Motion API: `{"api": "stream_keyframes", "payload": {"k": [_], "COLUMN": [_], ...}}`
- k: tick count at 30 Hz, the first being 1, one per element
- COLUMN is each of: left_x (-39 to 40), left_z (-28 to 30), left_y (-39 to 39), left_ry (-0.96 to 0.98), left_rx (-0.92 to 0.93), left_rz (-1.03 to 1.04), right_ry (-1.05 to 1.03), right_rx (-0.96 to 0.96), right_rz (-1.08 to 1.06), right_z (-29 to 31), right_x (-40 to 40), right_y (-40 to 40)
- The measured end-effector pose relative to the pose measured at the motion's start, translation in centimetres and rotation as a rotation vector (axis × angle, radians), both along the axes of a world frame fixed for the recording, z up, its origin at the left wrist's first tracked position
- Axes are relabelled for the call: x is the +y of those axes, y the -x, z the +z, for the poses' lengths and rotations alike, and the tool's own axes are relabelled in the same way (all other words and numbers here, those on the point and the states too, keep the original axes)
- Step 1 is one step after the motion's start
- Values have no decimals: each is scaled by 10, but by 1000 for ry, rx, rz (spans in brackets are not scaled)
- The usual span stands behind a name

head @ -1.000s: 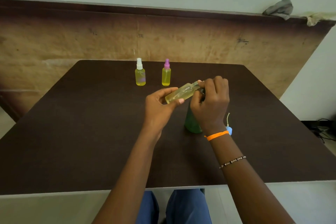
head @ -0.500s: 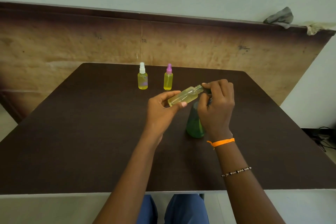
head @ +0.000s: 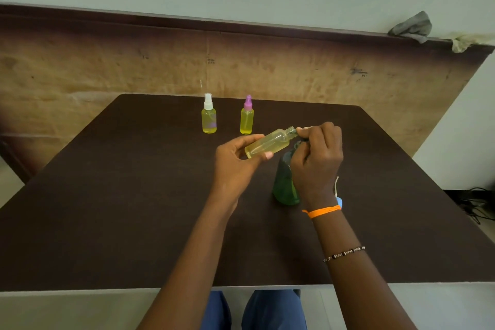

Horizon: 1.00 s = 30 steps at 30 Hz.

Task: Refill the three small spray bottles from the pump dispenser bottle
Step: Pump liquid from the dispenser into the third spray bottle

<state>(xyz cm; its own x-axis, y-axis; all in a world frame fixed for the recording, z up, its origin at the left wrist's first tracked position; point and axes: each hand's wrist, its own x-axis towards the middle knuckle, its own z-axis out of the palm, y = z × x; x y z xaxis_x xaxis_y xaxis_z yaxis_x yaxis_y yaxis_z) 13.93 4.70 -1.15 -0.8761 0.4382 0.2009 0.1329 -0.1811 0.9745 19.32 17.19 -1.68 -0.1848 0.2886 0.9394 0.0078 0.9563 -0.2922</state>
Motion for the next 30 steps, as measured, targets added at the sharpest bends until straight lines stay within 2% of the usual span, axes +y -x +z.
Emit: {"api": "stream_keyframes", "payload": {"k": [24, 30], "left_x": [2, 3], "left_z": [0, -3], "left_y": [-3, -2], "left_ry": [-39, -29], "left_rx": [-5, 4], "left_rz": [-23, -23], "right_ry": [40, 38], "right_rx": [-45, 14], "right_rz": [-3, -38], "right_z": [7, -4], "right_x": [2, 1], "right_y": [2, 5]}}
